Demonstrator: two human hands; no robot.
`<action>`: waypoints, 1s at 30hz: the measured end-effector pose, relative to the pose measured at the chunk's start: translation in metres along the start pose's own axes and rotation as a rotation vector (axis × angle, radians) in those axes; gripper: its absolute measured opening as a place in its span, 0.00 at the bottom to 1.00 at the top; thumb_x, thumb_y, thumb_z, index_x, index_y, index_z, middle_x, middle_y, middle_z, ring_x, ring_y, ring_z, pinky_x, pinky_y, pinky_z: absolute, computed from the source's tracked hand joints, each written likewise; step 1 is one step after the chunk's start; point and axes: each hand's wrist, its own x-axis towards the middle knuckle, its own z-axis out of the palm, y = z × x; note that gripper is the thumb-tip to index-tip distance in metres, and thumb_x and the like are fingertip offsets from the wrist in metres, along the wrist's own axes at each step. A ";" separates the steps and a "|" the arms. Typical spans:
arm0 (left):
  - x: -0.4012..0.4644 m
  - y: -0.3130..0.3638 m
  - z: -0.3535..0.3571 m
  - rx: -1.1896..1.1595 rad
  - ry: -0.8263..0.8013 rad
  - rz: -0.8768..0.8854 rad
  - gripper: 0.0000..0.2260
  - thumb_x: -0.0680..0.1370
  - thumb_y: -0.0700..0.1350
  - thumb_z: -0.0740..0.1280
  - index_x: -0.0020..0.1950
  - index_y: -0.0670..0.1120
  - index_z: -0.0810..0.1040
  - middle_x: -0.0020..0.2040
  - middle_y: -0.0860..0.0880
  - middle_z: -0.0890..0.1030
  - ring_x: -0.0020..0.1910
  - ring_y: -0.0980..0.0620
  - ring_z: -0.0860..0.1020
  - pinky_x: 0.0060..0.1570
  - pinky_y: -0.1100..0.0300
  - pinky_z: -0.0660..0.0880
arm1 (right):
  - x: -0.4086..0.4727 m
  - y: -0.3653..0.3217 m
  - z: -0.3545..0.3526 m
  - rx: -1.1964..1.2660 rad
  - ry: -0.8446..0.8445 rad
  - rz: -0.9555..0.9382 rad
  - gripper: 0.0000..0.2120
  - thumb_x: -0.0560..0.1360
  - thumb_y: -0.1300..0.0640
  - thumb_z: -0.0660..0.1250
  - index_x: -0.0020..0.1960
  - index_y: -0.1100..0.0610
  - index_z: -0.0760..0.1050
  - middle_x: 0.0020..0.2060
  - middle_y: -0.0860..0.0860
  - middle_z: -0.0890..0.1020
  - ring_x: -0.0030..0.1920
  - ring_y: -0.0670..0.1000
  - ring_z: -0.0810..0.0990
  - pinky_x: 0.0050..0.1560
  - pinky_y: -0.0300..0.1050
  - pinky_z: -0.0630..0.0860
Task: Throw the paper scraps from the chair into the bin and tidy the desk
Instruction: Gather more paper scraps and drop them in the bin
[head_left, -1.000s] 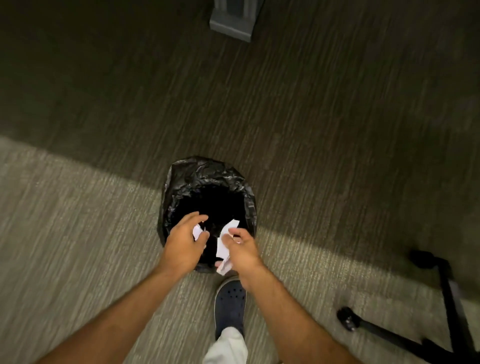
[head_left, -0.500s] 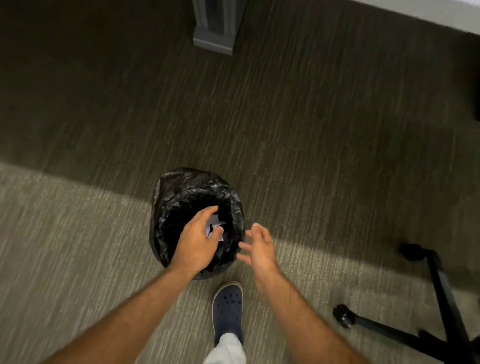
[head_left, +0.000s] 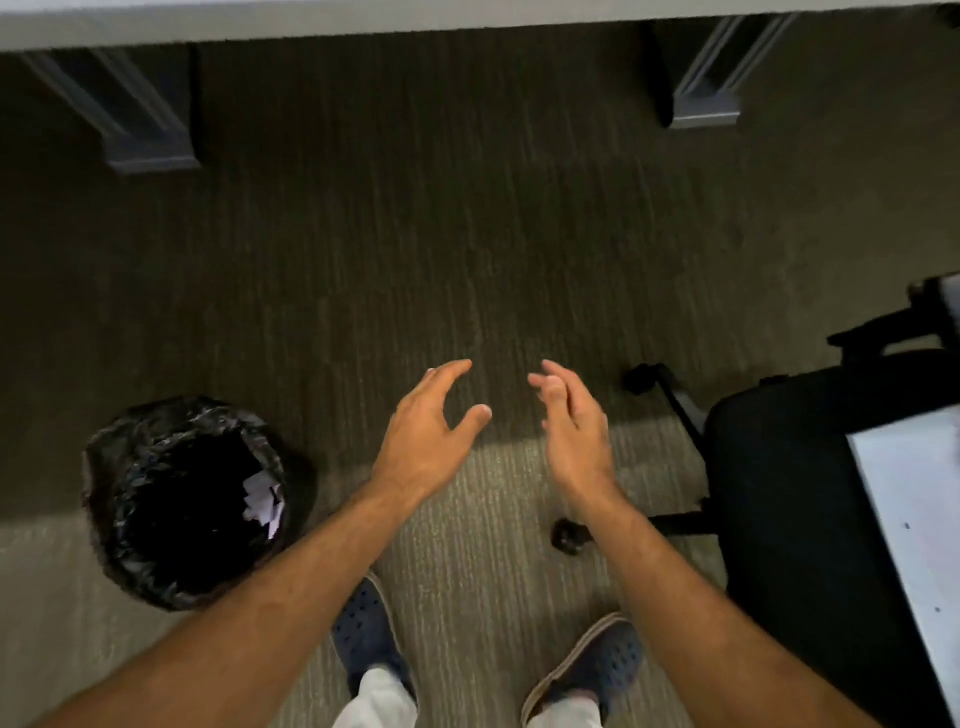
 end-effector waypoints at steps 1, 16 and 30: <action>0.001 0.021 0.018 0.002 -0.021 0.021 0.26 0.78 0.52 0.71 0.75 0.52 0.70 0.73 0.53 0.73 0.61 0.33 0.76 0.62 0.39 0.74 | 0.002 0.001 -0.029 -0.025 0.018 -0.034 0.17 0.84 0.47 0.56 0.70 0.48 0.73 0.61 0.43 0.82 0.59 0.30 0.76 0.60 0.28 0.71; 0.004 0.259 0.289 0.101 -0.306 0.326 0.31 0.74 0.47 0.75 0.75 0.52 0.68 0.73 0.55 0.72 0.71 0.56 0.68 0.70 0.56 0.68 | -0.009 0.117 -0.389 -0.321 0.399 0.011 0.15 0.82 0.51 0.63 0.69 0.44 0.74 0.69 0.45 0.74 0.69 0.43 0.68 0.70 0.48 0.70; 0.020 0.336 0.453 0.264 -0.459 0.525 0.33 0.73 0.43 0.77 0.75 0.48 0.66 0.75 0.47 0.67 0.71 0.48 0.67 0.68 0.56 0.67 | -0.009 0.234 -0.527 -0.604 0.424 0.383 0.47 0.70 0.45 0.76 0.81 0.49 0.53 0.81 0.53 0.55 0.79 0.62 0.52 0.75 0.62 0.63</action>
